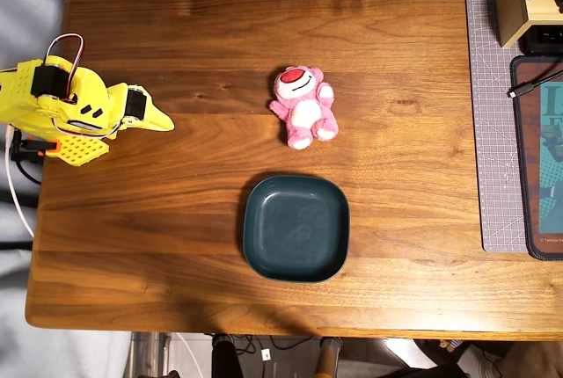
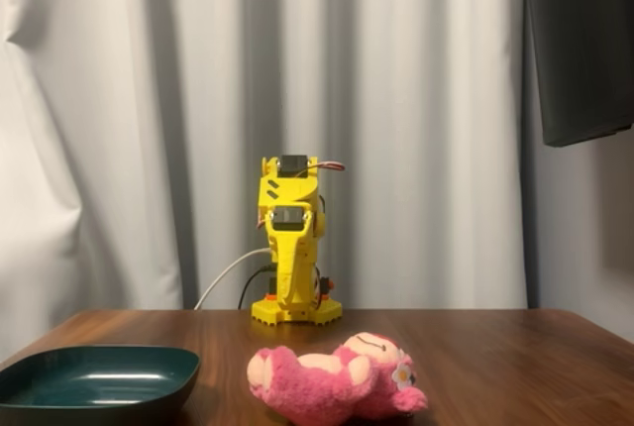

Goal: Grasp a strawberry bear and put it in the bin.

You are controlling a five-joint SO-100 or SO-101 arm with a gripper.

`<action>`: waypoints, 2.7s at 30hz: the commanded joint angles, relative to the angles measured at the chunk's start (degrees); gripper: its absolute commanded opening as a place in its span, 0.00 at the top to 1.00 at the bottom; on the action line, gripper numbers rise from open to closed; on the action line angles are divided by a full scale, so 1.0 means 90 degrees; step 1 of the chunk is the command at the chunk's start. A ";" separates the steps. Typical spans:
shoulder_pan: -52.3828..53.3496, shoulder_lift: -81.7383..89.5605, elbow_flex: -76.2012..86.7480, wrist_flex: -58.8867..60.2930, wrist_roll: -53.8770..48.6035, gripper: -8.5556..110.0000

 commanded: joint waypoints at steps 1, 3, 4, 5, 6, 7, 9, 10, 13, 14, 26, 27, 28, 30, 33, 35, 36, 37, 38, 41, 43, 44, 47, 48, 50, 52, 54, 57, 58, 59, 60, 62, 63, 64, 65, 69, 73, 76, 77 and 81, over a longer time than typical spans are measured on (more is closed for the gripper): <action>-0.0029 0.0215 -0.0029 -0.0010 0.0049 0.93; -0.0029 0.0215 -0.0029 -0.0010 0.0049 0.93; -0.0029 0.0215 -0.0029 -0.0010 0.0049 0.93; -0.0029 0.0215 -0.0029 -0.0010 0.0049 0.93; -0.0029 0.0215 -0.0029 -0.0010 0.0049 0.93; -0.0029 0.0215 -0.0029 -0.0010 0.0049 0.93; -0.0029 0.0215 -0.0029 -0.0010 0.0049 0.93; -0.0029 0.0215 -0.0029 -0.0010 0.0049 0.93; -0.0029 0.0215 -0.0029 -0.0010 0.0049 0.93; -0.0029 0.0215 -0.0029 -0.0010 0.0049 0.93; 0.0107 0.0215 -0.0029 -0.0010 -0.0010 0.93; 0.0107 0.0215 -0.0029 -0.0010 0.0000 0.93; 0.0107 0.0215 -0.0029 -0.0010 0.0000 0.93; 0.0107 0.0215 -0.0029 -0.0010 0.0010 0.93; 0.0117 0.0215 -0.0029 -0.0010 -0.0029 0.93; 0.0176 0.0215 -0.0029 -0.0010 -0.0039 0.93; 0.0176 0.0215 -0.0029 -0.0010 -0.0039 0.93; 0.0176 0.0215 -0.0029 -0.0010 -0.0049 0.93; 0.0176 0.0215 -0.0029 0.0000 -0.0049 0.93; 0.0176 0.0215 -0.0029 0.0010 -0.0049 0.93; 0.0234 0.0215 -0.0039 0.0010 -0.0059 0.93; 0.0234 0.0215 -0.0039 0.0010 -0.0068 0.93; 0.0234 0.0215 -0.0039 -0.0176 -0.0068 0.93; 0.0234 0.0215 -0.0049 -0.0322 -0.0068 0.93; 0.0420 0.0166 -0.0166 -0.0508 -0.0098 0.93; 0.0742 -0.0059 -0.0488 -0.0615 -0.0137 0.93; 0.0947 -0.1191 -0.1240 -0.0811 -0.0117 0.93; 0.0625 -0.4170 -0.3281 -0.0801 -0.0039 0.93; 0.0469 -0.4941 -0.3936 -0.0732 -0.0039 0.93; 0.0342 -0.5576 -0.4531 -0.0645 -0.0039 0.92; 0.0244 -0.6113 -0.5068 -0.0537 -0.0039 0.90; 0.0176 -0.7070 -0.6113 -0.0098 -0.0039 0.88; 0.0176 -0.7500 -0.6602 0.0166 -0.0039 0.87; 0.0186 -0.7822 -0.6992 0.0352 -0.0039 0.86; 0.0215 -0.8105 -0.7305 0.0459 -0.0039 0.85; 0.0342 -0.8945 -0.8066 0.0537 -0.0039 0.80; 0.0566 -0.9785 -0.8643 0.0693 -0.0029 0.74; 0.0840 -1.0342 -0.8887 0.0781 -0.0029 0.70; 0.0918 -1.0488 -0.8945 0.0781 -0.0020 0.69; 0.1191 -1.1094 -0.9355 0.0781 0.0088 0.67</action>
